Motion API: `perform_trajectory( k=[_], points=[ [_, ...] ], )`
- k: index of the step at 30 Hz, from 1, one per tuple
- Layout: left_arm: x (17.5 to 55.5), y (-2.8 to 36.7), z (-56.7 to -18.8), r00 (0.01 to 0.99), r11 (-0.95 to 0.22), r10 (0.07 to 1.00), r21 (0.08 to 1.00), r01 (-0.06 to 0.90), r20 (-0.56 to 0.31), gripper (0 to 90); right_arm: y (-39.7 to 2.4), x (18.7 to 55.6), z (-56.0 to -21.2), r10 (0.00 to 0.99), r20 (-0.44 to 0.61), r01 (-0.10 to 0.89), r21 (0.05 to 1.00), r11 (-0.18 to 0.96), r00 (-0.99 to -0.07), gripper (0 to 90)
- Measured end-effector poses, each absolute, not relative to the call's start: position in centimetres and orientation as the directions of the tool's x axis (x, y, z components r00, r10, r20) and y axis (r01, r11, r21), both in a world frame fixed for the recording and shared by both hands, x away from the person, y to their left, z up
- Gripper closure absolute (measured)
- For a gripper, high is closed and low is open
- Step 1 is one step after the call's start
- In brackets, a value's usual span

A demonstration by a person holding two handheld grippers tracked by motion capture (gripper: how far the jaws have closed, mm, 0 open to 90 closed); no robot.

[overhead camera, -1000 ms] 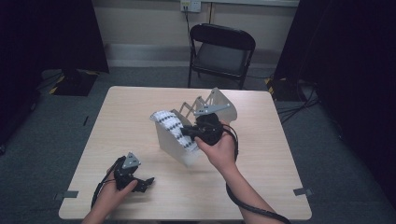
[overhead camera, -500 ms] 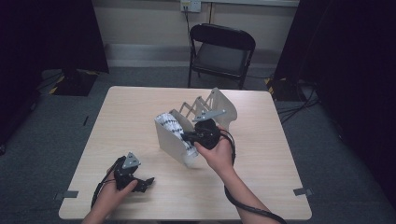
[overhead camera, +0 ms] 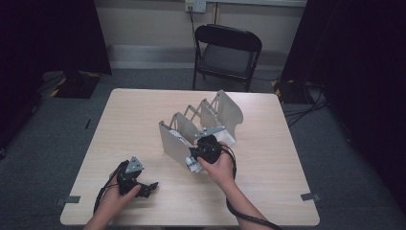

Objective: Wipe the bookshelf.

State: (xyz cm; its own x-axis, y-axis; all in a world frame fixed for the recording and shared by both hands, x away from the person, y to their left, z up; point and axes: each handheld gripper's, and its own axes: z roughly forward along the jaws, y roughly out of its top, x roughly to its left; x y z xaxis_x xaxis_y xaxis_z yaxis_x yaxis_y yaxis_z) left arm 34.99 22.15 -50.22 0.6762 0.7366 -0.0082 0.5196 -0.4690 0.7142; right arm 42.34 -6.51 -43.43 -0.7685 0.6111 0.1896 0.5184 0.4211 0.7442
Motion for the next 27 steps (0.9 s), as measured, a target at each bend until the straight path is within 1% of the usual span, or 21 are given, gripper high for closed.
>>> perform_trajectory(
  k=[7, 16, 24, 26, 27],
  points=[
    [35.0, 22.1, -50.2, 0.676, -0.469, 0.737, 0.714, 0.520, -0.009, 0.0, -6.5, 42.1, -46.4, 0.614, 0.177, 0.529, 0.716, 0.456, -0.769, 84.7],
    [35.0, 22.2, -50.2, 0.676, -0.469, 0.737, 0.714, 0.520, -0.008, 0.0, -7.1, 41.3, -47.3, 0.602, 0.142, 0.503, 0.713, 0.488, -0.786, 82.7],
    [35.0, 22.1, -50.2, 0.676, -0.469, 0.737, 0.714, 0.520, -0.008, 0.0, -9.9, 39.0, -47.8, 0.587, 0.109, 0.484, 0.695, 0.532, -0.802, 78.4],
    [35.0, 22.1, -50.2, 0.676, -0.469, 0.737, 0.714, 0.520, -0.008, 0.0, -10.7, 38.5, -47.7, 0.590, 0.115, 0.493, 0.687, 0.534, -0.799, 75.8],
    [35.0, 22.1, -50.2, 0.676, -0.468, 0.737, 0.714, 0.520, -0.008, 0.0, -11.1, 38.3, -47.6, 0.598, 0.112, 0.496, 0.688, 0.530, -0.794, 72.1]
  ],
)
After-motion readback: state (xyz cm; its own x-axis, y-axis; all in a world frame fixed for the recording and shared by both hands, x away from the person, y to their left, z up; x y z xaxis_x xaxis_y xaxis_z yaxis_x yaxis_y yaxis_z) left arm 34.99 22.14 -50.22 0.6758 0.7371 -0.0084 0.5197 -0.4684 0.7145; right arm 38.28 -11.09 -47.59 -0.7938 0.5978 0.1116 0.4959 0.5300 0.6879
